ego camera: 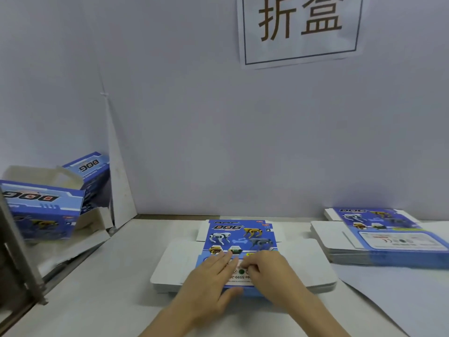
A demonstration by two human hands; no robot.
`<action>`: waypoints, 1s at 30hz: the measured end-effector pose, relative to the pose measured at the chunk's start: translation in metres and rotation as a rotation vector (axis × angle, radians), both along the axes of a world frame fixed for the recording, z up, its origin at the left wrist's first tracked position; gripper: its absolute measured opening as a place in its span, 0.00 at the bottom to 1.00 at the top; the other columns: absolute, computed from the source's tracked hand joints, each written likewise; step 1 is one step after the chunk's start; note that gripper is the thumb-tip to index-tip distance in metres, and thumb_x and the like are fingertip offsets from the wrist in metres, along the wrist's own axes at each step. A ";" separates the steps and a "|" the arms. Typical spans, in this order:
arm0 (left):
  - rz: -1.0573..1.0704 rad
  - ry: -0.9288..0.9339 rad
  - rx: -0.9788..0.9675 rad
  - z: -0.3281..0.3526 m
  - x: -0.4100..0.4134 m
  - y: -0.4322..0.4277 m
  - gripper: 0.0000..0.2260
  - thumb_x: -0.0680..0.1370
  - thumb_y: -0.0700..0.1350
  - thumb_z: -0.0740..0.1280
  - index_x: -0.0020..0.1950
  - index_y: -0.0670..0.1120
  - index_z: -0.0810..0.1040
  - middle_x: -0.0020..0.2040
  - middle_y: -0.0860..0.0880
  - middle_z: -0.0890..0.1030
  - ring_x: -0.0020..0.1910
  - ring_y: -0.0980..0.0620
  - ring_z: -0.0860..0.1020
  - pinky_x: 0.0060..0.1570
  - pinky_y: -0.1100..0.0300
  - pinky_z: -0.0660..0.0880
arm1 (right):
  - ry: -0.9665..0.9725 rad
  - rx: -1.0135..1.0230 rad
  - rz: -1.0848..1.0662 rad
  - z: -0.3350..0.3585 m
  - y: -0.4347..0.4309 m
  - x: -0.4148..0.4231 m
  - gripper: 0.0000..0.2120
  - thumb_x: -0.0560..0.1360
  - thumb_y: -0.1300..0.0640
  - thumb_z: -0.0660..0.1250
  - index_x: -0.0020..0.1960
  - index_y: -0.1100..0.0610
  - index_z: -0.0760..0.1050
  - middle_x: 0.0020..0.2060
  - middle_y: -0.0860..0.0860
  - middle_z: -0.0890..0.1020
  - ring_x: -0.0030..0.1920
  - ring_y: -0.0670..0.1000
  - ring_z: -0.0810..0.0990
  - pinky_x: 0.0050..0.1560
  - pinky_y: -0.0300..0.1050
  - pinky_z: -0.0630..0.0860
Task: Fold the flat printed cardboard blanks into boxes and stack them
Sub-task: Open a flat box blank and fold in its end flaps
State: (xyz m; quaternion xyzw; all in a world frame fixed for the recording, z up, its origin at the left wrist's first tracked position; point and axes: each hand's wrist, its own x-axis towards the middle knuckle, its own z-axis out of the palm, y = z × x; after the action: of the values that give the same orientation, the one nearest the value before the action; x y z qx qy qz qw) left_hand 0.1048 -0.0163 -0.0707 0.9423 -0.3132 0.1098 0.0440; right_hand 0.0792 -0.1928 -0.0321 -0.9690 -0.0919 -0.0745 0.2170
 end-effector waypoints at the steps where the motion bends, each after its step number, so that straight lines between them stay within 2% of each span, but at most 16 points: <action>1: 0.008 0.017 0.000 0.000 -0.002 -0.001 0.29 0.80 0.64 0.49 0.78 0.55 0.47 0.78 0.58 0.46 0.76 0.60 0.44 0.69 0.69 0.39 | 0.011 -0.005 -0.008 0.003 -0.001 0.001 0.18 0.79 0.57 0.54 0.57 0.50 0.81 0.55 0.48 0.83 0.54 0.49 0.78 0.52 0.42 0.76; 5: -0.008 0.047 0.002 0.006 -0.006 -0.002 0.28 0.80 0.63 0.50 0.78 0.55 0.51 0.78 0.57 0.50 0.76 0.59 0.48 0.72 0.64 0.48 | 0.022 0.007 -0.031 0.011 -0.001 0.005 0.16 0.77 0.58 0.56 0.52 0.54 0.83 0.51 0.50 0.84 0.52 0.50 0.78 0.51 0.42 0.76; 8: -0.040 0.078 -0.017 0.019 -0.003 -0.002 0.27 0.81 0.62 0.50 0.78 0.54 0.54 0.78 0.57 0.54 0.76 0.59 0.51 0.72 0.65 0.49 | -0.014 0.060 -0.065 0.008 -0.001 0.003 0.16 0.77 0.58 0.56 0.51 0.54 0.83 0.49 0.49 0.84 0.49 0.48 0.78 0.47 0.41 0.77; 10: -0.071 0.067 -0.013 0.026 0.000 -0.002 0.26 0.81 0.61 0.50 0.77 0.53 0.58 0.77 0.56 0.58 0.76 0.59 0.54 0.71 0.65 0.52 | -0.045 0.139 -0.086 0.004 -0.003 0.001 0.15 0.77 0.58 0.58 0.50 0.51 0.83 0.48 0.46 0.84 0.46 0.44 0.77 0.42 0.36 0.74; 11: -0.080 0.041 -0.016 0.029 -0.001 -0.003 0.25 0.82 0.60 0.50 0.76 0.52 0.62 0.76 0.54 0.62 0.74 0.58 0.59 0.70 0.64 0.57 | -0.063 0.178 -0.098 0.003 -0.004 0.001 0.14 0.77 0.58 0.59 0.50 0.50 0.83 0.47 0.45 0.84 0.44 0.43 0.76 0.39 0.31 0.71; 12: -0.115 -0.038 -0.024 0.028 -0.002 -0.004 0.23 0.82 0.58 0.52 0.72 0.50 0.68 0.72 0.53 0.70 0.70 0.57 0.67 0.65 0.64 0.64 | -0.082 0.210 -0.109 0.002 -0.005 0.000 0.14 0.77 0.58 0.59 0.49 0.50 0.84 0.46 0.45 0.84 0.41 0.42 0.75 0.37 0.28 0.68; 13: -0.166 -0.169 0.010 0.029 -0.004 -0.004 0.19 0.81 0.57 0.56 0.65 0.49 0.76 0.63 0.52 0.78 0.62 0.57 0.75 0.56 0.66 0.72 | -0.096 0.237 -0.117 0.001 -0.006 -0.001 0.14 0.77 0.58 0.60 0.48 0.49 0.84 0.45 0.45 0.85 0.40 0.42 0.74 0.35 0.26 0.66; 15: -0.253 -0.336 0.167 0.022 -0.008 -0.003 0.15 0.71 0.57 0.71 0.51 0.49 0.84 0.47 0.53 0.85 0.46 0.59 0.82 0.38 0.69 0.77 | -0.100 0.284 -0.117 0.001 -0.006 -0.003 0.14 0.76 0.58 0.60 0.47 0.49 0.84 0.44 0.44 0.84 0.38 0.41 0.75 0.35 0.26 0.67; 17: -0.288 -0.436 0.224 0.018 -0.007 -0.002 0.19 0.60 0.56 0.80 0.47 0.49 0.86 0.43 0.55 0.85 0.42 0.61 0.83 0.34 0.71 0.76 | -0.094 0.316 -0.103 0.004 -0.007 -0.005 0.14 0.77 0.59 0.59 0.47 0.49 0.84 0.43 0.43 0.83 0.39 0.40 0.76 0.36 0.28 0.69; 18: -0.295 -0.436 0.195 0.019 -0.005 -0.001 0.20 0.58 0.55 0.81 0.45 0.49 0.85 0.41 0.56 0.85 0.39 0.62 0.82 0.32 0.73 0.74 | -0.098 0.326 -0.101 0.008 -0.008 -0.006 0.14 0.77 0.59 0.59 0.47 0.50 0.84 0.43 0.43 0.83 0.40 0.41 0.76 0.37 0.28 0.70; 22: -0.317 -0.401 0.061 0.032 -0.003 -0.001 0.17 0.59 0.51 0.81 0.43 0.51 0.83 0.36 0.59 0.82 0.30 0.63 0.78 0.26 0.73 0.69 | -0.114 0.260 -0.137 0.025 -0.018 -0.009 0.15 0.78 0.57 0.57 0.54 0.49 0.82 0.52 0.46 0.83 0.48 0.47 0.79 0.48 0.40 0.76; 25: -0.313 -0.372 -0.005 0.040 -0.005 -0.001 0.14 0.62 0.48 0.81 0.44 0.51 0.83 0.35 0.59 0.83 0.27 0.61 0.78 0.23 0.71 0.69 | -0.093 0.142 -0.124 0.031 -0.021 -0.013 0.15 0.79 0.55 0.57 0.59 0.48 0.79 0.56 0.47 0.81 0.53 0.48 0.78 0.49 0.40 0.74; 28: -0.333 -0.324 -0.094 0.049 -0.008 0.000 0.13 0.62 0.44 0.80 0.44 0.50 0.84 0.35 0.57 0.84 0.29 0.61 0.79 0.23 0.72 0.69 | -0.008 0.067 -0.070 0.035 -0.020 -0.016 0.14 0.79 0.53 0.56 0.58 0.50 0.78 0.53 0.49 0.81 0.49 0.49 0.77 0.46 0.41 0.74; 30: -0.367 -0.285 -0.120 0.049 -0.006 0.002 0.13 0.62 0.41 0.79 0.45 0.50 0.85 0.36 0.56 0.84 0.30 0.59 0.79 0.25 0.71 0.70 | 0.138 0.025 -0.021 0.035 -0.018 -0.017 0.15 0.79 0.49 0.58 0.55 0.54 0.79 0.47 0.52 0.79 0.44 0.50 0.75 0.44 0.43 0.72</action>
State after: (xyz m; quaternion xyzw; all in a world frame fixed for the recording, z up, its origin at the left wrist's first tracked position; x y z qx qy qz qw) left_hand 0.0985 -0.0145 -0.0221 0.8401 -0.4753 0.2505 0.0746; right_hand 0.0617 -0.2107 0.0027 -0.9699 -0.0655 -0.0111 0.2341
